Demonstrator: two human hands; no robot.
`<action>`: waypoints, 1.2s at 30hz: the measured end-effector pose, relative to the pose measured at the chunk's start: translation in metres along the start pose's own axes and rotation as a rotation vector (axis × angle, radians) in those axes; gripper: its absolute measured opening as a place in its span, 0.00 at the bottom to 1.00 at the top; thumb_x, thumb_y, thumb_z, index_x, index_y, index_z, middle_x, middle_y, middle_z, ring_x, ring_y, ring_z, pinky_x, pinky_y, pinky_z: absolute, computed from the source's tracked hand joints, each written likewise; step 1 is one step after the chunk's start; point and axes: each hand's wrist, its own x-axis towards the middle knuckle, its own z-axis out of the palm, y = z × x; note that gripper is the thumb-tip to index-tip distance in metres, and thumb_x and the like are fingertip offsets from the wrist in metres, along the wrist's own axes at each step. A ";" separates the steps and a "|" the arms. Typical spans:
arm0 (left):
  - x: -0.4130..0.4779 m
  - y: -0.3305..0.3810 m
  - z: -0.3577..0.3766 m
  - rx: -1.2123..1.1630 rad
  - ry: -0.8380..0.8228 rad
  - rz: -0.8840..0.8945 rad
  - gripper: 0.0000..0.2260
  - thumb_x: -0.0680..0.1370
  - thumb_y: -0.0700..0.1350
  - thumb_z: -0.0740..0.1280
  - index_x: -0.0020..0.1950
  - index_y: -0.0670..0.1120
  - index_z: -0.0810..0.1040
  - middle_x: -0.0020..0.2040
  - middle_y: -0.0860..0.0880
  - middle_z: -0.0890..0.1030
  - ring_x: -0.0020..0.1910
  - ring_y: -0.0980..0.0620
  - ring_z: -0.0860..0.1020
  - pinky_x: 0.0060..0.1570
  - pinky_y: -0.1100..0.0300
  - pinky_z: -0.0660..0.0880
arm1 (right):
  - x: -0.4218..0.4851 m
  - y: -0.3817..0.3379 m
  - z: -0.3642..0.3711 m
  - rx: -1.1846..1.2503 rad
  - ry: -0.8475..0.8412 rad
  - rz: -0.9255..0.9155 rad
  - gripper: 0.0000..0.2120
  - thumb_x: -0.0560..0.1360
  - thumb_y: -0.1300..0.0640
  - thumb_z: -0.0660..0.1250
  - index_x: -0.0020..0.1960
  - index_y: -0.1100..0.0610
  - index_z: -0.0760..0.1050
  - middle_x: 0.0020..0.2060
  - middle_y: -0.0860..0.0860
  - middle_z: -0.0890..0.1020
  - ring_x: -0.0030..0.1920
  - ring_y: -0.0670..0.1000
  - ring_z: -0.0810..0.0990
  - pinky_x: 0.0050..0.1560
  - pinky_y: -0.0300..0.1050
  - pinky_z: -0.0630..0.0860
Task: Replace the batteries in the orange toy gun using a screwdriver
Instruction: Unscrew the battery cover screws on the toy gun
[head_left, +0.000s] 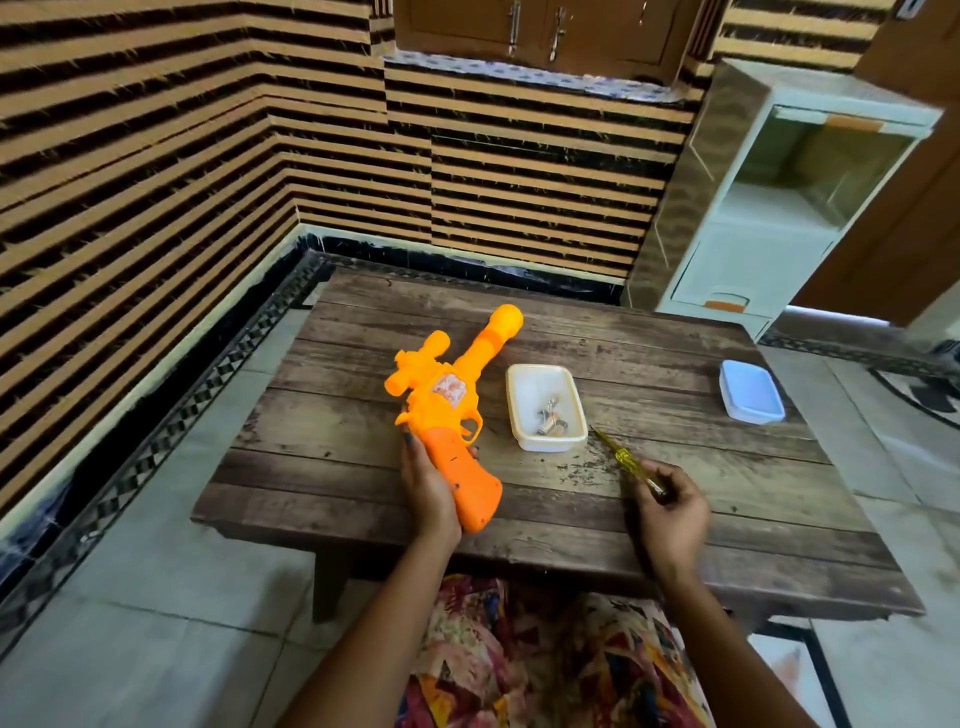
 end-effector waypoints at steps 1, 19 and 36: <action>-0.002 0.001 -0.001 -0.006 0.005 0.006 0.17 0.82 0.54 0.50 0.63 0.49 0.70 0.39 0.43 0.79 0.27 0.54 0.80 0.29 0.63 0.77 | -0.001 -0.001 0.000 0.038 0.002 0.011 0.11 0.71 0.69 0.69 0.50 0.58 0.78 0.47 0.55 0.82 0.45 0.42 0.81 0.54 0.38 0.77; -0.004 -0.006 0.003 -0.013 -0.009 0.234 0.16 0.79 0.53 0.56 0.66 0.59 0.65 0.65 0.34 0.72 0.45 0.36 0.77 0.37 0.55 0.79 | -0.081 -0.091 0.007 0.445 -0.123 -0.245 0.11 0.71 0.45 0.68 0.51 0.41 0.70 0.41 0.42 0.81 0.42 0.43 0.80 0.47 0.38 0.77; -0.006 -0.006 0.004 0.360 0.121 0.607 0.19 0.77 0.51 0.53 0.68 0.57 0.58 0.67 0.39 0.71 0.46 0.41 0.78 0.38 0.56 0.79 | -0.109 -0.097 0.032 -0.050 -0.348 -0.558 0.11 0.76 0.61 0.61 0.54 0.49 0.62 0.48 0.51 0.79 0.49 0.44 0.79 0.49 0.31 0.74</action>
